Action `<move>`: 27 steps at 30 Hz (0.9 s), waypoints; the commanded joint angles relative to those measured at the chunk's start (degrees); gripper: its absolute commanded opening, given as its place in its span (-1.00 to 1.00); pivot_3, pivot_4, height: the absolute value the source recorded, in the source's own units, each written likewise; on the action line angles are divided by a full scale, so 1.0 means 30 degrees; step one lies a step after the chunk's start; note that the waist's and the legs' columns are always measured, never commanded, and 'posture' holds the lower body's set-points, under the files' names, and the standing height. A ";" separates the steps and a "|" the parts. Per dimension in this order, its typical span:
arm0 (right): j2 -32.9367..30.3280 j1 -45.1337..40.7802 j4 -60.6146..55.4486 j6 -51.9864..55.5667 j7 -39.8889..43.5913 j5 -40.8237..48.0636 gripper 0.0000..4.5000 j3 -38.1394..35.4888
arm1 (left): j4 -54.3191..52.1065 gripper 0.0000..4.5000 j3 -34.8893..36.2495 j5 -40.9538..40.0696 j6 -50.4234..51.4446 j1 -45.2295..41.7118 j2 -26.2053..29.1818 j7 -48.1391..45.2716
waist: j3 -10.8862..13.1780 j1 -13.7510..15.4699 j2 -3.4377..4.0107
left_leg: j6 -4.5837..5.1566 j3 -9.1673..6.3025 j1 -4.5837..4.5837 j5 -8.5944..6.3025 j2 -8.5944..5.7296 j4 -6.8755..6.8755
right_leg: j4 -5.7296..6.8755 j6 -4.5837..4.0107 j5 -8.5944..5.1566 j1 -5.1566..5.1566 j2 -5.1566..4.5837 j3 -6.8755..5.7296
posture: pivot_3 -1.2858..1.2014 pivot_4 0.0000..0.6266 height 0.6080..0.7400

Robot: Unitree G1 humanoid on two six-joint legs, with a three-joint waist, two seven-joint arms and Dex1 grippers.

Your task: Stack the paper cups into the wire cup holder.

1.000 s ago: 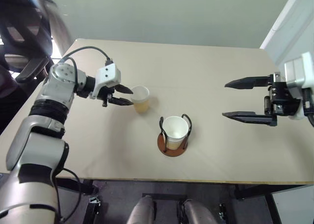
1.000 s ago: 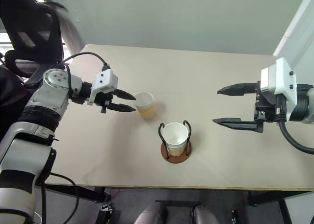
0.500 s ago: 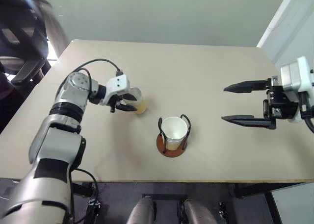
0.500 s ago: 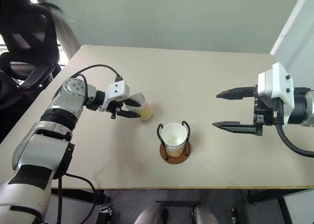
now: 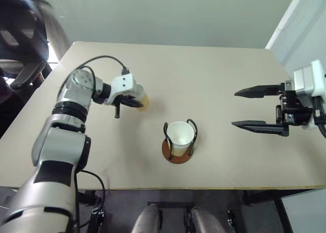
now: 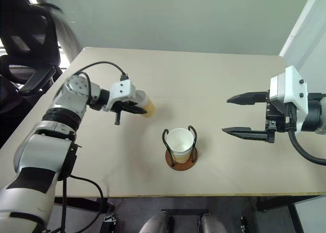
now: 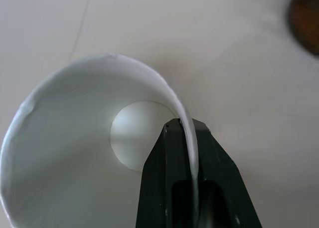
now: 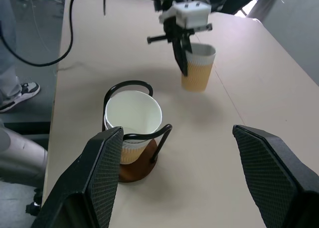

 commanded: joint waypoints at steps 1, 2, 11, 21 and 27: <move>-0.0674 0.0328 0.0027 -0.0375 0.1124 0.0308 0.60 -0.1709 | -0.4271 -0.99 -0.1939 -0.4262 0.2692 -0.1014 0.1884 -0.2280 | 0.0002 -0.0009 -0.0004 | 0.0006 -0.0001 -0.0010 -0.0003 0.0000 0.0000 | 0.0000 0.0004 -0.0003 -0.0007 0.0000 0.0000 | 0.03 -0.52 1.00; -0.0756 0.0419 0.0203 -0.0424 0.1379 0.0372 0.60 -0.2026 | -0.6441 -0.99 -0.3260 -0.6451 0.4188 -0.1000 0.2914 -0.2281 | 0.0004 -0.0040 -0.0007 | 0.0007 0.0006 -0.0024 -0.0005 0.0001 -0.0002 | -0.0001 0.0004 -0.0003 -0.0019 0.0000 0.0004 | 0.03 -0.52 1.00; -0.0590 0.0615 0.0385 -0.0735 0.1593 0.0064 0.60 -0.2425 | -1.6838 -0.99 -0.9744 -1.8613 0.8155 -0.3826 0.7869 -0.2281 | 0.0002 0.0015 0.0016 | 0.0057 0.0066 -0.0012 -0.0049 0.0003 0.0004 | -0.0027 0.0025 -0.0022 -0.0013 -0.0034 0.0032 | 0.03 -0.52 1.00; -0.0361 0.1707 -0.1171 -0.0347 0.0282 0.0424 0.60 -0.3494 | -1.7735 -0.99 -1.4897 -2.0584 0.6668 -0.5643 0.7279 -0.2281 | 0.0040 -0.0216 0.0083 | 0.0030 0.0091 0.0016 -0.0048 0.0017 0.0004 | 0.0016 -0.0020 -0.0005 -0.0016 -0.0026 0.0030 | 0.03 -0.52 1.00; -0.0300 0.2804 -0.2358 0.0386 -0.0619 0.0942 0.60 -0.4808 | -1.6698 -0.99 -1.6612 -2.0590 0.5685 -0.5826 0.6342 -0.2281 | 0.0045 -0.0190 0.0088 | 0.0030 0.0102 0.0002 -0.0045 0.0012 0.0017 | 0.0008 -0.0011 -0.0001 -0.0016 -0.0025 0.0048 | 0.03 -0.52 1.00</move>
